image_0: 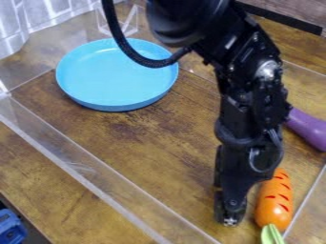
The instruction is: Move the carrot to the right side
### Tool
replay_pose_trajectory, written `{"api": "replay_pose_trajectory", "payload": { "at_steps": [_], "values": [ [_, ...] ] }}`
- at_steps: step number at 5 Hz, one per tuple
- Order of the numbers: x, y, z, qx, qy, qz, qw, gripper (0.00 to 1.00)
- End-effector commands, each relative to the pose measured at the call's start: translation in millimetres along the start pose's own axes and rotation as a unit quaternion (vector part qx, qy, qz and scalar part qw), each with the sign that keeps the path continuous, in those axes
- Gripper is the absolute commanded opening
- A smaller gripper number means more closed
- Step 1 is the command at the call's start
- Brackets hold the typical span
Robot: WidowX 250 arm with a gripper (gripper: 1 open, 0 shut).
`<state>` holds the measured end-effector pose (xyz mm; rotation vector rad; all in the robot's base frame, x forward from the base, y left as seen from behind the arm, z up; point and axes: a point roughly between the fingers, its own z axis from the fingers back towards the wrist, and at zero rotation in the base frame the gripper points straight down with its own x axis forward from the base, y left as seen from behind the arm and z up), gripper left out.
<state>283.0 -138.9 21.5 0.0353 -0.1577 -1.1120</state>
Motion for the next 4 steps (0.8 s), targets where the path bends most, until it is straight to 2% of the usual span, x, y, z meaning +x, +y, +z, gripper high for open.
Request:
{"api": "replay_pose_trajectory", "payload": {
  "at_steps": [1,2,4],
  "values": [
    [3.4,3,14.9,0.021,-0.025,0.000,0.9995,0.00],
    [0.4,3,12.4,0.023,-0.025,0.005,0.9994,0.00],
    [8.8,18,13.2,0.019,-0.032,-0.037,0.9986,0.00]
  ]
}}
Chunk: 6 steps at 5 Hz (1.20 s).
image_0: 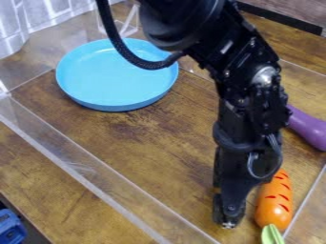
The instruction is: Move the carrot to the right side
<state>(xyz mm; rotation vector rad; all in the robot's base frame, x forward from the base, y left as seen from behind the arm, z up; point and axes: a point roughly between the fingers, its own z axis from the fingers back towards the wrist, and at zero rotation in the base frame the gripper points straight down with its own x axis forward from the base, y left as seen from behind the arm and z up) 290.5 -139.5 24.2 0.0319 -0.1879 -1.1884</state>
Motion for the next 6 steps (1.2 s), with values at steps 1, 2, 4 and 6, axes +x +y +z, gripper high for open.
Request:
{"api": "replay_pose_trajectory", "payload": {
  "at_steps": [1,2,4,6],
  "values": [
    [3.0,12,6.0,0.017,-0.018,-0.001,0.9997,0.00],
    [0.8,14,3.0,0.017,-0.018,-0.003,0.9997,0.00],
    [-3.9,20,8.5,0.018,-0.019,-0.001,0.9997,0.00],
    [-2.2,37,18.3,0.018,-0.020,-0.007,0.9996,0.00]
  ]
}}
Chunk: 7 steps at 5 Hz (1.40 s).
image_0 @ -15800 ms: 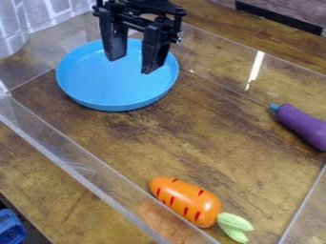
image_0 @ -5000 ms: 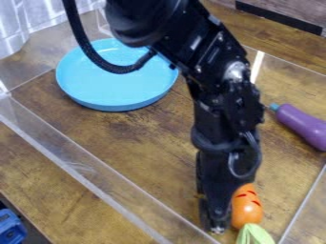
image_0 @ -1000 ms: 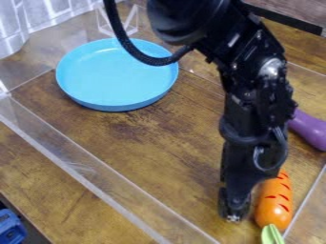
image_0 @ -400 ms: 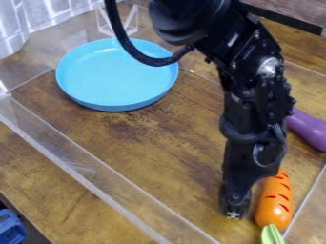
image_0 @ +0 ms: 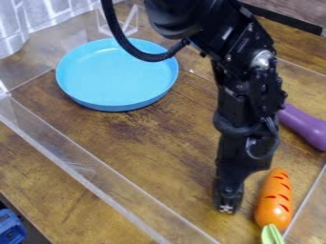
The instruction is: Move the carrot to the right side
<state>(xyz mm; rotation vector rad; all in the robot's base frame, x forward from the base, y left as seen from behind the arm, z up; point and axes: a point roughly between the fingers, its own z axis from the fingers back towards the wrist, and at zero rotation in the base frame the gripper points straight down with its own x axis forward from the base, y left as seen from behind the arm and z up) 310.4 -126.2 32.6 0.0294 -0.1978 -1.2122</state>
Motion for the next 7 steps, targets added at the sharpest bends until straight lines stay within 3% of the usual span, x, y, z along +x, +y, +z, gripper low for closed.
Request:
{"api": "replay_pose_trajectory", "payload": {
  "at_steps": [1,2,3,4,5,6,7],
  "values": [
    [7.9,23,10.6,0.018,-0.018,-0.006,0.9997,1.00],
    [-2.2,31,22.1,0.025,-0.017,-0.020,0.9993,1.00],
    [-12.9,36,35.7,0.037,-0.012,-0.003,0.9992,1.00],
    [-29.8,51,54.6,0.053,0.010,0.028,0.9982,1.00],
    [-44.1,61,86.5,0.074,0.041,0.064,0.9943,1.00],
    [-52.8,73,92.3,0.090,0.064,0.095,0.9894,1.00],
    [-63.9,68,73.2,0.094,0.070,0.096,0.9884,1.00]
  ]
}}
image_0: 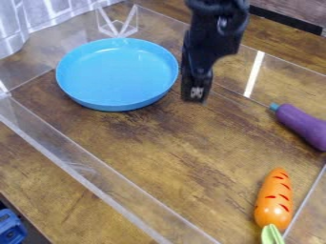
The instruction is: Move the carrot to the right side
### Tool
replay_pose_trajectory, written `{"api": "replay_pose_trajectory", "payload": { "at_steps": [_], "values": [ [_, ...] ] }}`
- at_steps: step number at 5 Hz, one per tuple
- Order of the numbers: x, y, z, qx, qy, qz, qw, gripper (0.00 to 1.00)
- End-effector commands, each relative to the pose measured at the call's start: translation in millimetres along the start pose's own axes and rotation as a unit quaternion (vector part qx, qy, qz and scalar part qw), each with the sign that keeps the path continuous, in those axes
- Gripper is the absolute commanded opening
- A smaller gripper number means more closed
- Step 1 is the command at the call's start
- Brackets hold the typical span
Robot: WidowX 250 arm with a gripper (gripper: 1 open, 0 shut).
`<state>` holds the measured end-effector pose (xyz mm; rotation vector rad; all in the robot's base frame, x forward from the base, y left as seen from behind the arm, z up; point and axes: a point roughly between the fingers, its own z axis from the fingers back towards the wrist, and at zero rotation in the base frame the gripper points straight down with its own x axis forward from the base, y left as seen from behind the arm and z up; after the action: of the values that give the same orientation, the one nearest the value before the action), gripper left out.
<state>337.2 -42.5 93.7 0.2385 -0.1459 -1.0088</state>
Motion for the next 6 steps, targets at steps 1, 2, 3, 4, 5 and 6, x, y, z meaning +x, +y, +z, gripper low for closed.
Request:
{"api": "replay_pose_trajectory", "payload": {
  "at_steps": [1,2,3,4,5,6],
  "values": [
    [-9.9,1,-7.0,0.028,-0.005,0.026,0.9993,1.00],
    [2.1,5,-11.2,0.038,-0.020,-0.018,0.9989,1.00],
    [12.7,7,-8.4,0.046,-0.032,-0.055,0.9969,1.00],
    [22.7,9,-9.5,0.053,-0.042,-0.101,0.9926,1.00],
    [15.3,11,6.4,0.061,-0.049,-0.132,0.9882,0.00],
    [9.7,13,13.8,0.063,-0.061,-0.173,0.9810,1.00]
  ]
}}
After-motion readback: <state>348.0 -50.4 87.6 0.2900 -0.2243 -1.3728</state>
